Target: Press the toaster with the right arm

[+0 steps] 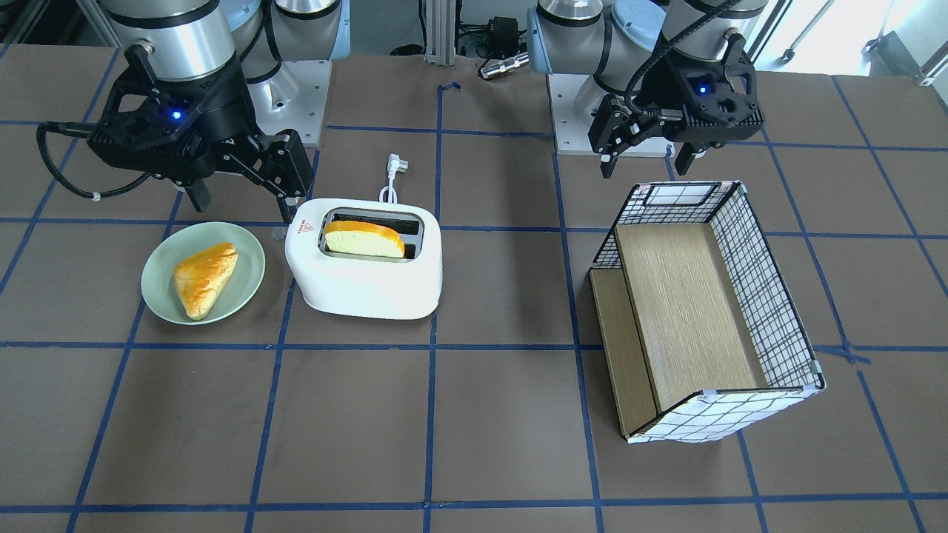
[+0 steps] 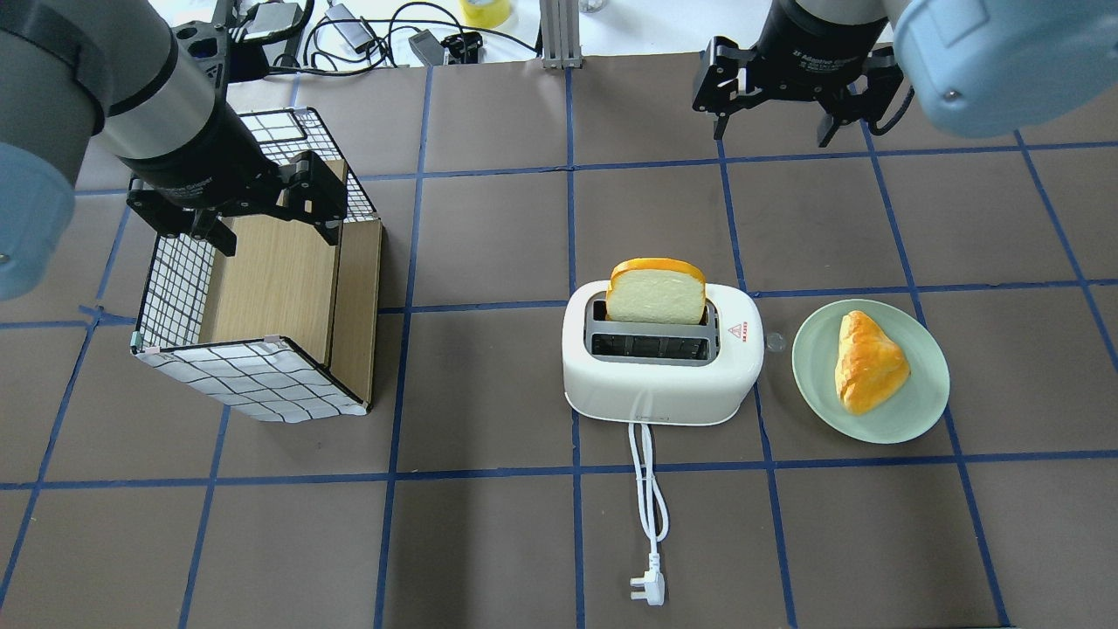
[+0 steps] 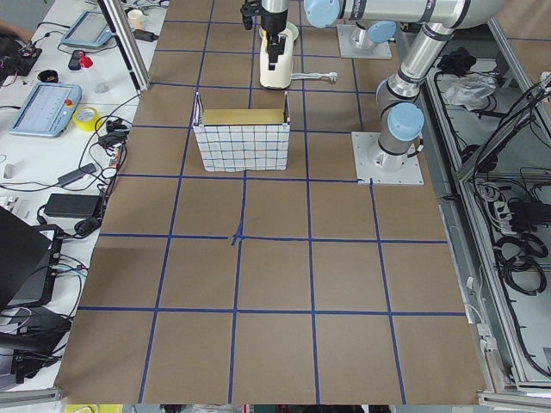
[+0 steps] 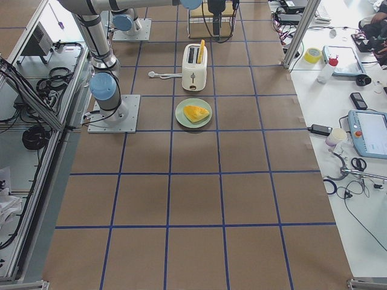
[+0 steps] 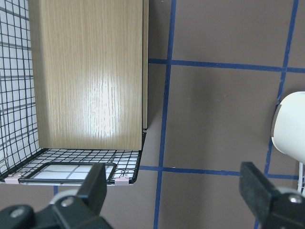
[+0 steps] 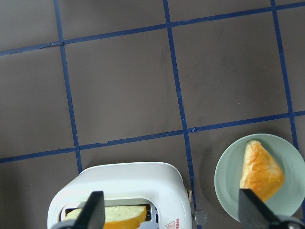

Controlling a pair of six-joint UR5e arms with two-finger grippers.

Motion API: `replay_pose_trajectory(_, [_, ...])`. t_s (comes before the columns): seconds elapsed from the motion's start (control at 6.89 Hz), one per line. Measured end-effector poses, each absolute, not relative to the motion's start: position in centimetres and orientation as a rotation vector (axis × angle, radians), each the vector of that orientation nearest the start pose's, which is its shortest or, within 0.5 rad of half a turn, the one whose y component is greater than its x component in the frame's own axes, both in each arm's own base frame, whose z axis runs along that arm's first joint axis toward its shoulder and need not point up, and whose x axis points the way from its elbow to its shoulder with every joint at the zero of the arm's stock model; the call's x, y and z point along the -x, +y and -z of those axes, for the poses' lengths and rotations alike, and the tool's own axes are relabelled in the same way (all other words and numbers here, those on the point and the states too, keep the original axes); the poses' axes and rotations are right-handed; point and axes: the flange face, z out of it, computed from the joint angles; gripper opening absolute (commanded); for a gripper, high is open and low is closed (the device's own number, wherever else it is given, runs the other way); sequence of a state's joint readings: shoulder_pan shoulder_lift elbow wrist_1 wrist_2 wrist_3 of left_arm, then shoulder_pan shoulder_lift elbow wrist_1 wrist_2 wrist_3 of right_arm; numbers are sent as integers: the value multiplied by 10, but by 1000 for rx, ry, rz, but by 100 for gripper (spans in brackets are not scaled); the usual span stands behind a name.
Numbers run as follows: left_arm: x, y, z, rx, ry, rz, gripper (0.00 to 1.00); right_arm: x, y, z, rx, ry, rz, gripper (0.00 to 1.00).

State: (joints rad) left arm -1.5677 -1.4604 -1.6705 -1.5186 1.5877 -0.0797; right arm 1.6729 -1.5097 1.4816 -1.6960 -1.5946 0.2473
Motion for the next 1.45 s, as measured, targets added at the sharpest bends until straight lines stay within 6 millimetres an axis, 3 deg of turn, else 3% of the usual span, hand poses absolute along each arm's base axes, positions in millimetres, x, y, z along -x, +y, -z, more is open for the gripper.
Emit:
replay_pose_trajectory(0.58, [130,-452,-496,130,3123,99,100,-182,-515,-509,-237,3122,215,100])
replay_pose_trajectory(0.73, [130,-452,-496,130,3123,99,100,-182,-514,-507,-238,3124,192,95])
replay_pose_trajectory(0.87, [130,-451,-496,130,3123,99,100,-181,-513,-504,-241,3127,156,83])
replay_pose_trajectory(1.02, [130,-451,-496,130,3123,99,100,-178,-511,-497,-239,3132,108,61])
replay_pose_trajectory(1.16, [130,-452,-496,130,3123,99,100,-165,-511,-486,-211,3138,23,27])
replay_pose_trajectory(1.31, [130,-452,-496,130,3123,99,100,-141,-512,-468,-164,3117,-89,18])
replay_pose_trajectory(1.45, [130,-452,-496,130,3123,99,100,-117,-511,-446,-131,3071,-187,0])
